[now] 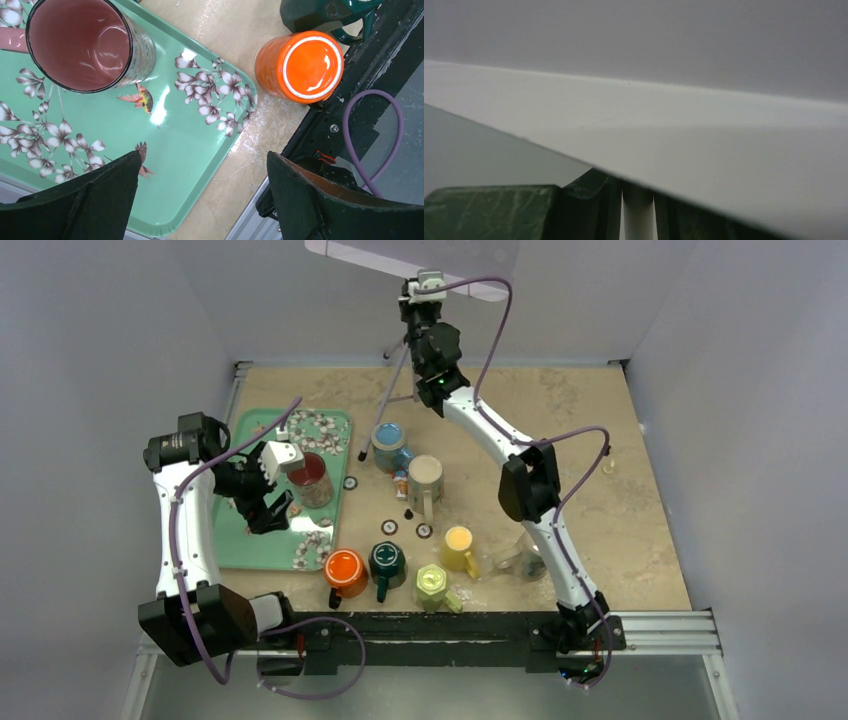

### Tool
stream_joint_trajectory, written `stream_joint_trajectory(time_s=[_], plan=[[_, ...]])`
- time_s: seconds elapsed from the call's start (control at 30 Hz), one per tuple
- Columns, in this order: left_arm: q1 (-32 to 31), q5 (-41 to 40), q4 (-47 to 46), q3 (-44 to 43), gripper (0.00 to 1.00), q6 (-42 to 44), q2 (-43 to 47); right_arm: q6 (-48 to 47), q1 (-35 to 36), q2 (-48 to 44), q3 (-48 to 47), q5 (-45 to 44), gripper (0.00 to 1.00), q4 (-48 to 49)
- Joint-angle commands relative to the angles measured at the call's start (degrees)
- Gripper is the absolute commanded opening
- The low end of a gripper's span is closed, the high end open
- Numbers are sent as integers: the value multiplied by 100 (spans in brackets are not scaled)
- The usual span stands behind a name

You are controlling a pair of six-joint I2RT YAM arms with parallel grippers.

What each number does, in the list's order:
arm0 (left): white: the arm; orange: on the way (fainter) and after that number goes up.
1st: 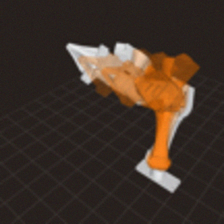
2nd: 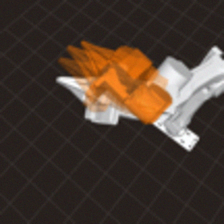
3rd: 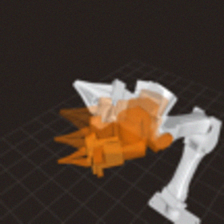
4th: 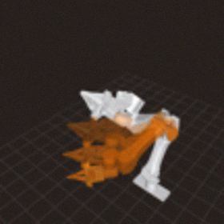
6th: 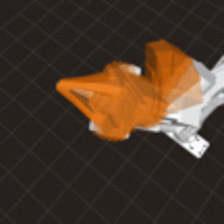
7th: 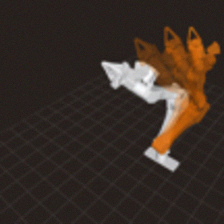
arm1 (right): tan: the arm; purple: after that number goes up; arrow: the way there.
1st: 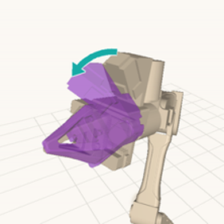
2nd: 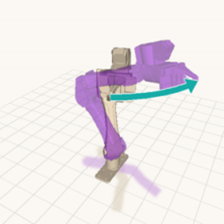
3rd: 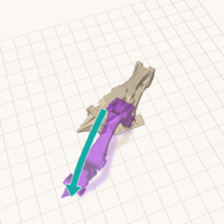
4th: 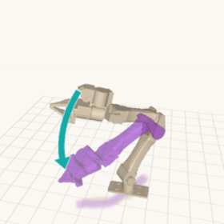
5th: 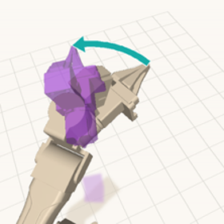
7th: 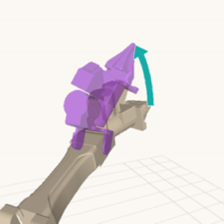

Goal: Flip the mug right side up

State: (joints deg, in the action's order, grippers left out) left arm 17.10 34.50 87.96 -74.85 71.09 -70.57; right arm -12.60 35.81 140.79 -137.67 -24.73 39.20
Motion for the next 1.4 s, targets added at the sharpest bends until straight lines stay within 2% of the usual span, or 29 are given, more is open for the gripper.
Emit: stream_joint_trajectory(time_s=[0.0, 0.13, 0.3, 0.5, 0.73, 0.93, 1.2, 1.37], plan=[[-14, 221, 3, -40, 99, 43, 58, -512, -190, -766, -801, 287, 0, 1865], [-16, 215, 17, -19, 99, 93, 135, -580, -474, -1297, 268, 32, 0, 2293], [-14, 204, 113, -47, 100, 151, 182, -1247, -792, -1361, 380, -339, 0, 2478], [-23, 391, 192, -203, 100, 148, 188, -1562, -1252, -1763, 892, -376, 0, 2751], [-25, 357, 176, -279, 100, 134, 157, -1781, -1862, -2641, 2736, -449, 0, 3616], [-23, 303, 193, -362, 100, 123, 131, -2010, -2331, -3037, 3627, -383, 0, 3921], [-27, 211, 222, -390, 100, 69, 218, -1702, -2789, -3111, 4405, -681, 0, 4362], [-23, 218, 156, -445, 100, -34, 281, -1497, -2809, -3234, 4867, -834, 0, 4692]])
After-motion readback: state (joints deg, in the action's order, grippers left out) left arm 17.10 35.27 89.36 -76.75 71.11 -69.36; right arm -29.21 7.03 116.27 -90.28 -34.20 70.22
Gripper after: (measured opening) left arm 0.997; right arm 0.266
